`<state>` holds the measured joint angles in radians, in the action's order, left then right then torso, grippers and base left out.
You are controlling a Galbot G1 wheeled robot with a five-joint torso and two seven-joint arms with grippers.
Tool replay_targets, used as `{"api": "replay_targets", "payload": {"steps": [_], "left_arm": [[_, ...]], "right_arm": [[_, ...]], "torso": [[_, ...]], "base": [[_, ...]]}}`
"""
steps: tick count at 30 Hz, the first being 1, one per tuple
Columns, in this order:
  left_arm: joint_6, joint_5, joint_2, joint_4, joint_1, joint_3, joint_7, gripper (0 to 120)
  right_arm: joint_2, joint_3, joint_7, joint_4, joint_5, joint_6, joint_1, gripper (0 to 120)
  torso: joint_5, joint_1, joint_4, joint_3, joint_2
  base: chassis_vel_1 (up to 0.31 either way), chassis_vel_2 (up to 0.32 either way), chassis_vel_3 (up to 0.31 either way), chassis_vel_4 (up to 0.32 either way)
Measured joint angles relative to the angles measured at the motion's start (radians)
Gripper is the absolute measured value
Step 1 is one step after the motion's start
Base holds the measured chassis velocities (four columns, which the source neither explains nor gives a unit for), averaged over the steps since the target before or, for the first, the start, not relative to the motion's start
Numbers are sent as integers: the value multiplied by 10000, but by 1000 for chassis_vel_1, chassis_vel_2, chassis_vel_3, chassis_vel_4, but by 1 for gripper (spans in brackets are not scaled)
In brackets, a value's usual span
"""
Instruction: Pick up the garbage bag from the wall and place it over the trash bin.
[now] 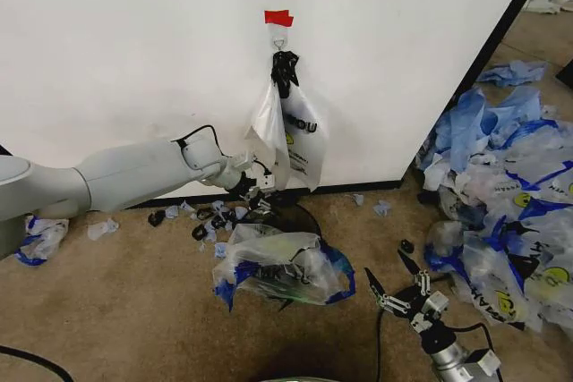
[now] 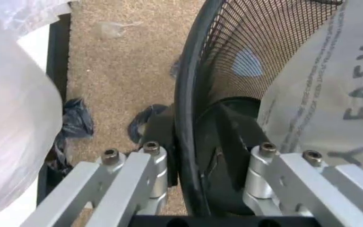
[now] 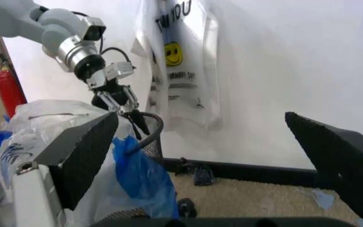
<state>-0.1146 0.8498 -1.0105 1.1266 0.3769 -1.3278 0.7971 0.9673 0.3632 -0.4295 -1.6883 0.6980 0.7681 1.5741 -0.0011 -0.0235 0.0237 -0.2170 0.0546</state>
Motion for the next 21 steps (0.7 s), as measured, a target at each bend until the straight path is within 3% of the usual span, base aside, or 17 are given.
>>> {"api": "replay_targets", "payload": {"steps": [3,8,21], "left_arm": [[2,2,-56,-49,-24,-9,5,18],[11,19,-118,-82,-75,-22,41,0],[-94,179,397,58,-165,164,-84,0]], "right_arm": [[4,15,-6,7,0,23,6,98],[35,33,-31,38,2,59,24,98],[-15,-48,-21,14,5,19,-54,98]], "torso": [[0,0,0,0,0],[-1,0,-1,0,0],[-2,0,1,1,1]], "base": [[0,0,0,0],[0,0,0,0],[0,0,0,0]]}}
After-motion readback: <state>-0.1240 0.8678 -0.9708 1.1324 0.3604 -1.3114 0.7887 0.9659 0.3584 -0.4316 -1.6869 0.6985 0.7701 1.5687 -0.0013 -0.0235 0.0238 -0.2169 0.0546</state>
